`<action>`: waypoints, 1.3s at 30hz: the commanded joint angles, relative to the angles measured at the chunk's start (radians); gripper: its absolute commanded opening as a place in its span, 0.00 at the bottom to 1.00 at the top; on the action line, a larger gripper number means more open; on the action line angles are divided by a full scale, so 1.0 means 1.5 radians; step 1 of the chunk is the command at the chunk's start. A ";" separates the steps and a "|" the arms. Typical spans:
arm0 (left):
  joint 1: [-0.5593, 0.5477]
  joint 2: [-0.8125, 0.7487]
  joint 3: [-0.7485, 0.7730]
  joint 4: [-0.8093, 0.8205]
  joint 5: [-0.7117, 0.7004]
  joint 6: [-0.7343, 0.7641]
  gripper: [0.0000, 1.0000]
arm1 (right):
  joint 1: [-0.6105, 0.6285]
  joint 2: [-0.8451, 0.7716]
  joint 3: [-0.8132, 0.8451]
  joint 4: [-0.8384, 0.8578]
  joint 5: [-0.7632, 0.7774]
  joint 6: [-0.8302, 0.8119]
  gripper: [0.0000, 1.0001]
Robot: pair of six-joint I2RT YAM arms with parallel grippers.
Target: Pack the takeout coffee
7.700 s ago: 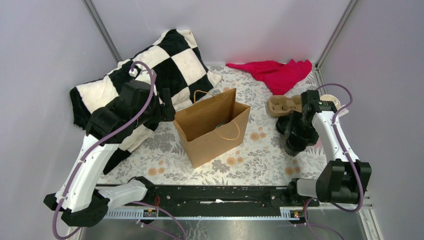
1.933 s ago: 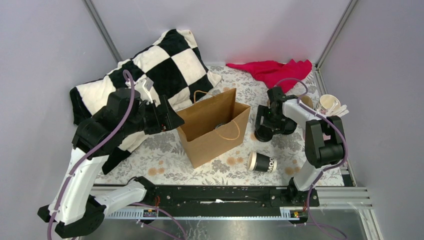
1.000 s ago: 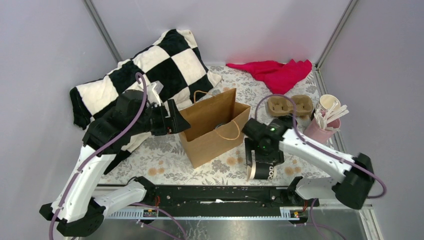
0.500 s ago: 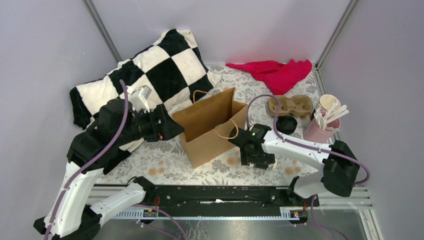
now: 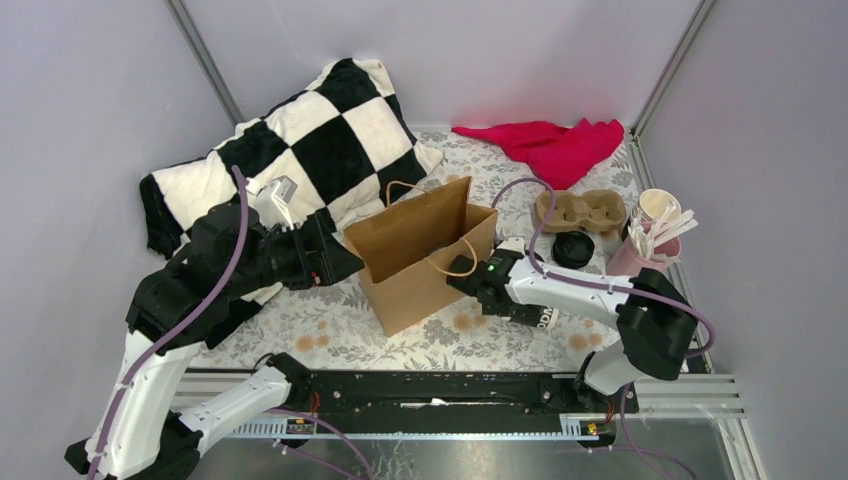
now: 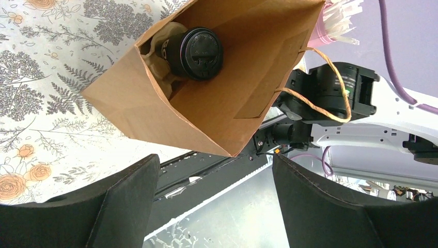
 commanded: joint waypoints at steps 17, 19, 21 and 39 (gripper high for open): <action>0.002 0.035 0.091 -0.027 -0.007 0.019 0.84 | -0.003 -0.180 -0.017 -0.020 -0.038 -0.051 0.12; 0.002 0.039 0.094 -0.027 -0.001 0.015 0.84 | -0.006 -0.227 -0.009 -0.021 -0.087 -0.092 0.00; 0.003 0.039 0.094 -0.028 0.005 0.005 0.84 | -0.025 -0.262 -0.012 0.005 -0.218 -0.157 0.00; 0.003 0.005 0.048 -0.098 0.061 -0.102 0.78 | -0.164 -0.146 -0.022 0.051 -0.623 -0.366 0.07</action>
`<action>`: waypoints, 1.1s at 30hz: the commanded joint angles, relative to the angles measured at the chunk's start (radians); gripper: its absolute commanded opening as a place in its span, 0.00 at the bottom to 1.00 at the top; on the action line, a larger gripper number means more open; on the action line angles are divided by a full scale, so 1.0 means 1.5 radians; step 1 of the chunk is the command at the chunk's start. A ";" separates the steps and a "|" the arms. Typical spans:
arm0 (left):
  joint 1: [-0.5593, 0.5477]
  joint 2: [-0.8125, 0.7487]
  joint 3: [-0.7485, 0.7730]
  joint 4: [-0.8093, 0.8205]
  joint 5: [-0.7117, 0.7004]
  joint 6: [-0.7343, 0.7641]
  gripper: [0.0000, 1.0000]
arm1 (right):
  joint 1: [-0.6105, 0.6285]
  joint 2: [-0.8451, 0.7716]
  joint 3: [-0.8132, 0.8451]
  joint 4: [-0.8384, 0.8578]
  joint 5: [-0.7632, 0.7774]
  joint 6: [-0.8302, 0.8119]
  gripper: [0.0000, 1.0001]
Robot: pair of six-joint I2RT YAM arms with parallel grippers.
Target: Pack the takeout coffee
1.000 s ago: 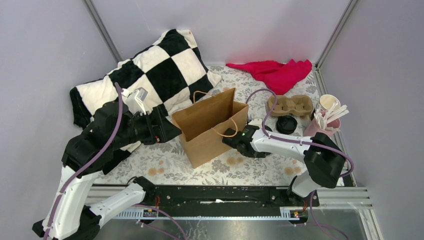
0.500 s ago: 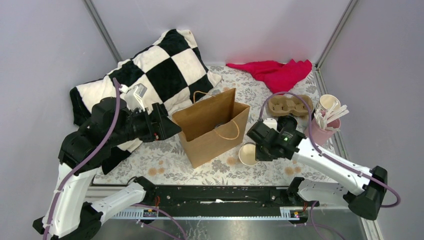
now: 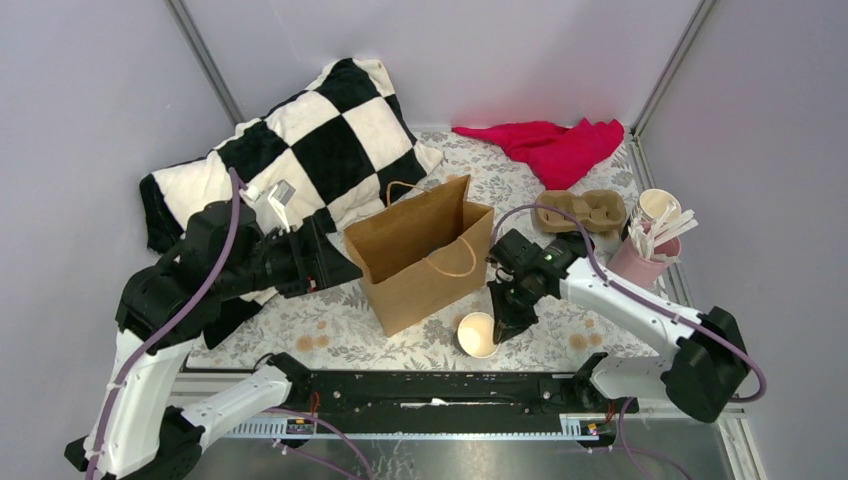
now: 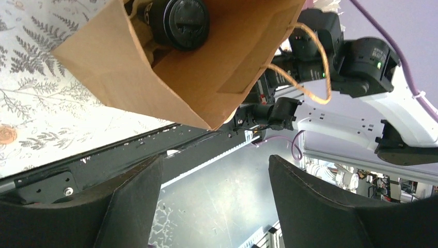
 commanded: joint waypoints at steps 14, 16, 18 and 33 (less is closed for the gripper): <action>0.009 -0.047 -0.109 0.058 0.037 0.014 0.73 | -0.006 0.090 0.085 0.002 0.013 -0.032 0.25; 0.009 -0.046 -0.116 0.080 0.033 0.022 0.73 | -0.006 0.092 0.090 0.007 0.015 -0.021 0.33; 0.009 -0.034 -0.113 0.098 0.011 0.028 0.73 | -0.006 0.088 0.096 0.015 0.020 -0.006 0.39; 0.009 0.114 -0.061 0.118 -0.169 0.094 0.41 | -0.034 0.030 0.173 -0.050 0.204 0.037 0.87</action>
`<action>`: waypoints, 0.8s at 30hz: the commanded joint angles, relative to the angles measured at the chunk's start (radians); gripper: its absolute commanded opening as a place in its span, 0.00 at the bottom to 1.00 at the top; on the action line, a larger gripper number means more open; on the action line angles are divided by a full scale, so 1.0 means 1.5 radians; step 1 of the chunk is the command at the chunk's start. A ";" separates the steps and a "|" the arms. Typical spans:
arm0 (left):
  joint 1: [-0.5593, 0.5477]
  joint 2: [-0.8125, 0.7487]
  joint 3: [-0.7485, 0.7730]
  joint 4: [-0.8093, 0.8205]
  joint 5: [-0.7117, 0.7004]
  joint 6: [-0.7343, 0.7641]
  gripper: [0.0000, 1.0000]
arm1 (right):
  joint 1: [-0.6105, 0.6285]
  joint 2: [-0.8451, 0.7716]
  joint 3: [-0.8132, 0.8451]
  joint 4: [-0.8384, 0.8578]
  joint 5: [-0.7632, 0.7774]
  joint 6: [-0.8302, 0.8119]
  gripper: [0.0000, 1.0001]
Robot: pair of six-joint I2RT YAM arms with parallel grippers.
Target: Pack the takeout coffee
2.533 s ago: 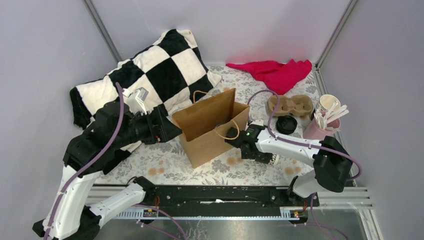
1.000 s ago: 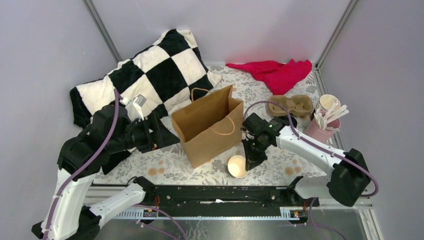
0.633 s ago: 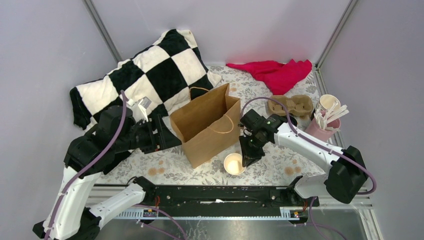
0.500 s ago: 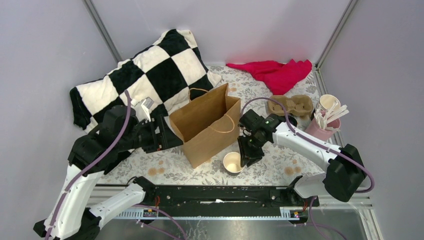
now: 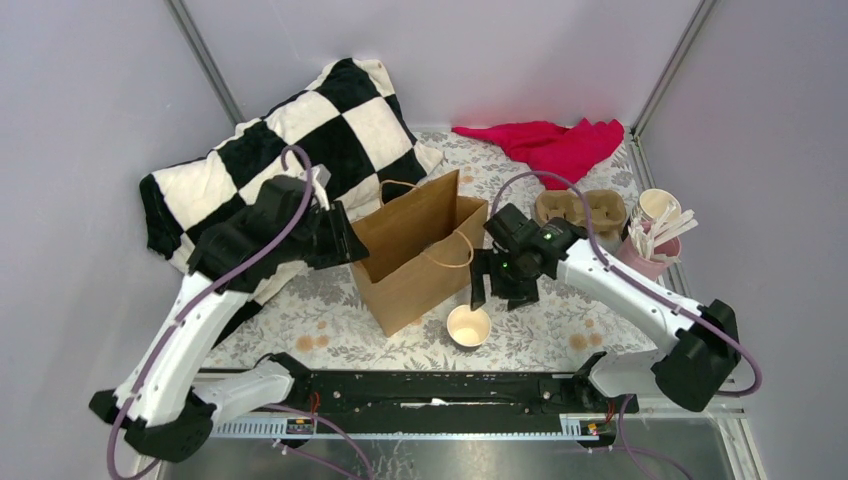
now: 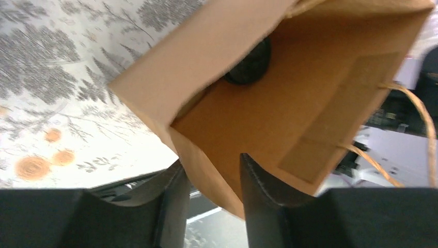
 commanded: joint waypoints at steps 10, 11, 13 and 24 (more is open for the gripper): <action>0.005 0.159 0.131 0.077 -0.155 0.199 0.09 | -0.249 0.025 0.025 0.068 0.149 -0.133 0.97; 0.006 0.166 0.134 0.089 -0.165 0.210 0.08 | -0.257 0.053 0.028 0.091 0.149 -0.138 0.99; 0.011 0.178 0.140 0.106 -0.175 0.231 0.07 | -0.272 0.113 0.038 0.132 0.141 -0.146 1.00; 0.046 0.216 0.214 0.065 -0.181 0.255 0.37 | -0.324 0.281 0.076 0.196 0.129 -0.210 1.00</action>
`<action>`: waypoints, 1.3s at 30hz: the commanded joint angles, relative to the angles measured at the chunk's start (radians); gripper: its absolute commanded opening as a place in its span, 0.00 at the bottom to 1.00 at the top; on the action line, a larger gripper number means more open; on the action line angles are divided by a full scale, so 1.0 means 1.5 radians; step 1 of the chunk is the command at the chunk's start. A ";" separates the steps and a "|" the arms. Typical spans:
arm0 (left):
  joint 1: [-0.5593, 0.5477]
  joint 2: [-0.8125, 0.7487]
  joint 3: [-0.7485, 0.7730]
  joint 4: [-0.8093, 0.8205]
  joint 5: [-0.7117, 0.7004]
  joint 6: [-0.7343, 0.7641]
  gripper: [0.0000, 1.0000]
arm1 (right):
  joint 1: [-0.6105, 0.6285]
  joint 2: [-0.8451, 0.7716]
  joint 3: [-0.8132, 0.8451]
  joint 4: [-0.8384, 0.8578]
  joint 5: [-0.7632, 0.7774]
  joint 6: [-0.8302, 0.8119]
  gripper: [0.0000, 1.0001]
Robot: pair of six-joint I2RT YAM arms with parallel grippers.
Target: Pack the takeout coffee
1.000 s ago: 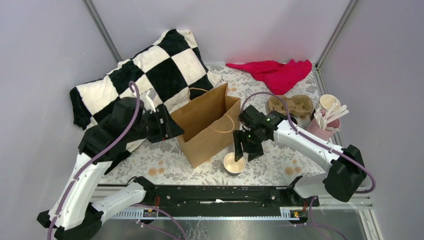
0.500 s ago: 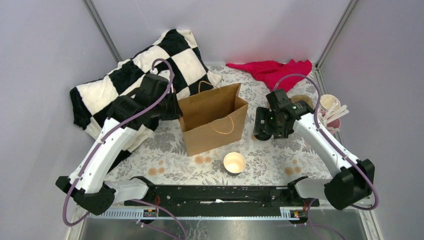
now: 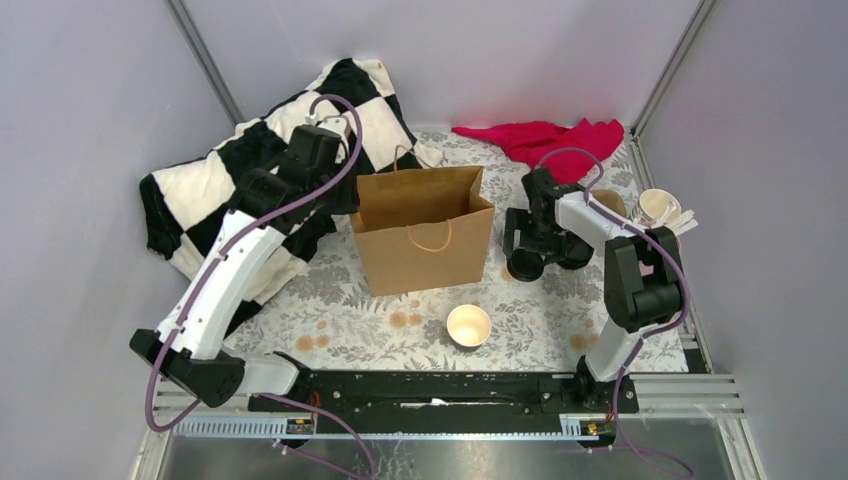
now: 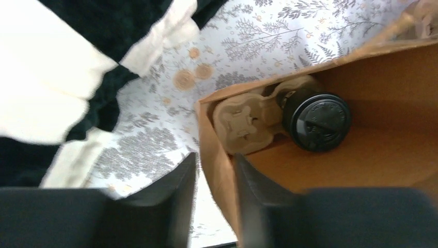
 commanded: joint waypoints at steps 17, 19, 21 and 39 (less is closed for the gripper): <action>0.003 -0.245 -0.093 -0.171 0.245 -0.212 0.76 | -0.015 0.081 0.047 0.045 0.024 -0.077 0.84; 0.004 -0.263 -0.122 -0.167 0.271 -0.218 0.75 | -0.015 0.083 0.046 0.046 0.024 -0.077 0.82; 0.003 -0.279 -0.155 -0.153 0.296 -0.227 0.72 | -0.015 0.082 0.043 0.048 0.023 -0.077 0.78; -0.292 -0.366 -0.396 0.081 0.170 -0.364 0.65 | 0.020 -0.252 -0.077 -0.113 -0.117 -0.032 0.71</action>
